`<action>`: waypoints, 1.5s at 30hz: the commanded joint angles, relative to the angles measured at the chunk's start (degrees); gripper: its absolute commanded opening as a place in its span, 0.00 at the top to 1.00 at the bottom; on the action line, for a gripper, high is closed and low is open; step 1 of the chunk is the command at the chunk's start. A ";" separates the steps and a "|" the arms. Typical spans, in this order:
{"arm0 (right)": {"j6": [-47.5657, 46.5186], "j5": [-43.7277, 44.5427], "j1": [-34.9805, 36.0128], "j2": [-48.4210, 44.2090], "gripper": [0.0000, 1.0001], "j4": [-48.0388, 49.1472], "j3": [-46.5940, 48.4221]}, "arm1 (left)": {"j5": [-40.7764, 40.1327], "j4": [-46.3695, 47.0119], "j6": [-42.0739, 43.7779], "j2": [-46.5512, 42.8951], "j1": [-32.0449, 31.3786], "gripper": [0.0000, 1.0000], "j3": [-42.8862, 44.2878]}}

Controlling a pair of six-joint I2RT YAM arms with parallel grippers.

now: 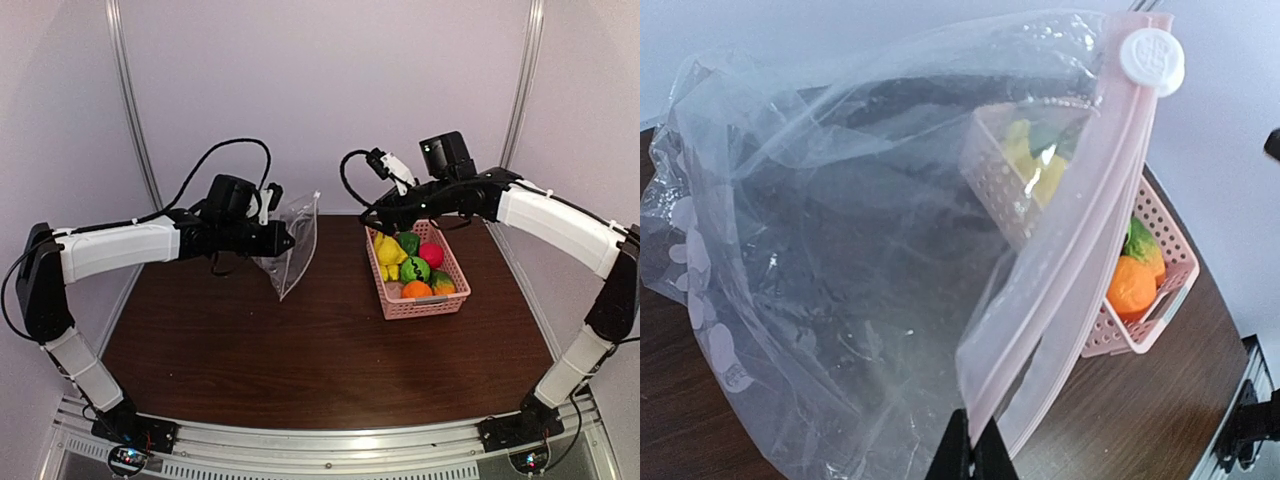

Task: Place the food in the zip-top bag and seal the zipper
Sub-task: Open the zipper food storage bag at the center of the board.

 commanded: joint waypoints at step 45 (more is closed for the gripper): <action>10.43 -6.01 3.31 16.51 0.49 -0.85 13.84 | -8.81 4.85 -3.29 -2.73 -1.36 1.00 -0.76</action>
